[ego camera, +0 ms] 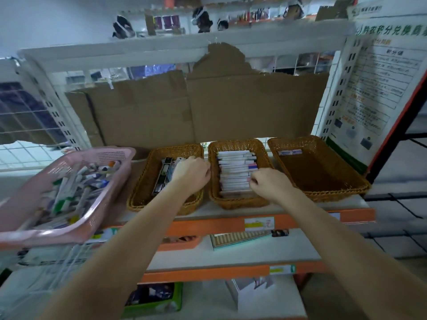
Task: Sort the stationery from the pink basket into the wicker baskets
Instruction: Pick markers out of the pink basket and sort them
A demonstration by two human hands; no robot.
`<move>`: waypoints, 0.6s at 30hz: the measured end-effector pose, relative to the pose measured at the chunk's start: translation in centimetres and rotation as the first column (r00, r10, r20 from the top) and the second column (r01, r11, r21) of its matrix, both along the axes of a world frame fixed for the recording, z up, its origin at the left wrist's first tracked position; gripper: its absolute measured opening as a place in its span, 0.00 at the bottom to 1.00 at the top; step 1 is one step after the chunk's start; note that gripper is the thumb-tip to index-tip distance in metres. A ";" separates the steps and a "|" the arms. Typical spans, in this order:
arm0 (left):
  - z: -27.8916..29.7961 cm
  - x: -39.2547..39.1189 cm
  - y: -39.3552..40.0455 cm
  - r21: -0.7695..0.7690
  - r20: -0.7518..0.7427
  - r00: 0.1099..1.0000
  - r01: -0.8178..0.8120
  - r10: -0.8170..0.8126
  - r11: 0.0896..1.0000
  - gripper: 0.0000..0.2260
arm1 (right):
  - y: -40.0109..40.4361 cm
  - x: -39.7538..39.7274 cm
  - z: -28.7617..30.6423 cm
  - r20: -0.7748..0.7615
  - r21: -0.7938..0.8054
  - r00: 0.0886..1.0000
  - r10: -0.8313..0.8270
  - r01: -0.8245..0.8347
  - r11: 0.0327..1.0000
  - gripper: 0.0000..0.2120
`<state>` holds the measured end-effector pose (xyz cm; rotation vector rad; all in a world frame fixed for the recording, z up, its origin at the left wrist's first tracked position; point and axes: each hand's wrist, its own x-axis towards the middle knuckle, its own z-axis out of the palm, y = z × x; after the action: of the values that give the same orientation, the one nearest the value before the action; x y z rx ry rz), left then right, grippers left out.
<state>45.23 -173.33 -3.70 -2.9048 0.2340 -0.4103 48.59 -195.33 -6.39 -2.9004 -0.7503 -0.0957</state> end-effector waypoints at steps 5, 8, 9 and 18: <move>2.0 -2.5 5.1 0.041 0.011 1.000 -0.016 0.016 0.999 0.13 | 4.1 -1.7 2.5 0.006 -0.042 0.994 -0.110 0.110 0.993 0.15; 2.6 -4.0 8.6 0.043 0.036 0.999 -0.038 0.037 0.998 0.12 | 7.7 -2.9 3.7 0.041 -0.007 0.993 -0.114 0.114 0.993 0.16; 2.7 -4.5 9.8 0.044 0.043 0.998 -0.052 0.050 0.998 0.12 | 9.0 -3.3 4.1 0.052 0.010 0.993 -0.102 0.102 0.995 0.16; 3.2 -7.7 20.1 0.030 0.042 0.971 -0.237 0.236 0.971 0.13 | 21.9 -4.3 5.6 0.039 -0.019 0.991 0.128 -0.127 0.992 0.11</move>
<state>37.51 -153.23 -0.50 -2.8415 -0.1097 -0.4159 44.31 -173.45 -0.75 -2.8644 -0.9456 -0.1340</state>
